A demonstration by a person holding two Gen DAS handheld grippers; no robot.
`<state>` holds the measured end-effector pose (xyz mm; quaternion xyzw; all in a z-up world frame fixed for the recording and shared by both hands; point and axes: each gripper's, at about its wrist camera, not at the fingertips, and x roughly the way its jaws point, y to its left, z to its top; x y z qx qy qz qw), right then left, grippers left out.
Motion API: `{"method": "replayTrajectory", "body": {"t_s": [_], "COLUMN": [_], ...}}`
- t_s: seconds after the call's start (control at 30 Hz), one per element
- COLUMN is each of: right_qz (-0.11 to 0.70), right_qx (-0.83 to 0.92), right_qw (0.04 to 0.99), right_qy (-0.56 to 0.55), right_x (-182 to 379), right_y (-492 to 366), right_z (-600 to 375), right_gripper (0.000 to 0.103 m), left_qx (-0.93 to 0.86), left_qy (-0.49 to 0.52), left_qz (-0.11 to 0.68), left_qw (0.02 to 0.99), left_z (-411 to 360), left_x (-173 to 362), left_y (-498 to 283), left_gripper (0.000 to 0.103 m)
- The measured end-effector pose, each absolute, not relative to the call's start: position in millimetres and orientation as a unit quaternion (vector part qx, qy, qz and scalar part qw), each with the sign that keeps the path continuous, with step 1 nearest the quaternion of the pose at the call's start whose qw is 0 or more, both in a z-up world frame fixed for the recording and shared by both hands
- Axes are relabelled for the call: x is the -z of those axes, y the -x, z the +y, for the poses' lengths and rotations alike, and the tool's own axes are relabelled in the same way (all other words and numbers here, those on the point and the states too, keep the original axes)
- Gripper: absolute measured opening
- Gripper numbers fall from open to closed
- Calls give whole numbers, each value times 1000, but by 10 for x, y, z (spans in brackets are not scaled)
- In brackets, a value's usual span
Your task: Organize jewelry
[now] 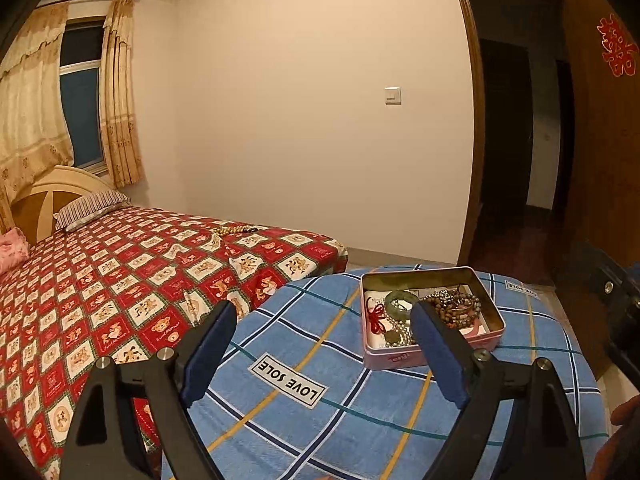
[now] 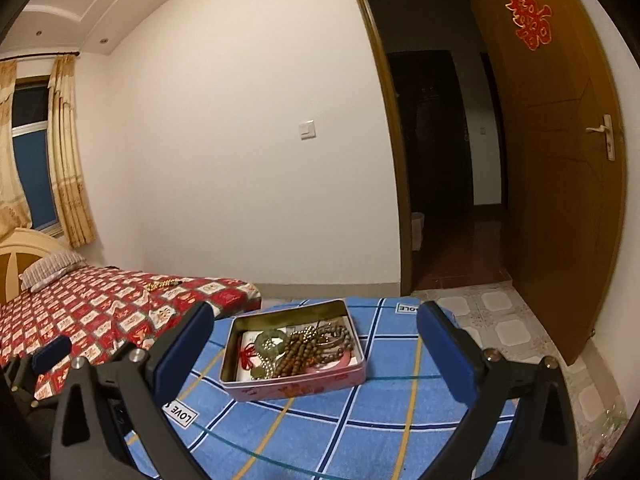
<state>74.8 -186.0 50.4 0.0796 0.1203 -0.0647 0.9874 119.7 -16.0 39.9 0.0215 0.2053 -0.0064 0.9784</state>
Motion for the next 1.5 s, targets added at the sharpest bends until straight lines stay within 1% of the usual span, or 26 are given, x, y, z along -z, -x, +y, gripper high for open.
{"method": "replayTrajectory", "body": {"t_s": [0.43, 1.5], "right_qz": [145, 142], "right_qx": [82, 80], "right_qw": [982, 982], "right_qy": [-94, -92], "right_x": [-373, -371], "right_y": [-783, -748], "right_z": [-1939, -1921], "right_gripper": [103, 103], "left_qx": [0, -5], "left_qy": [-18, -38], "left_qz": [222, 218], "left_qw": [975, 975], "left_z": [-215, -262], "left_x": [-316, -316], "left_y": [-1281, -1244], "left_gripper": [89, 89]}}
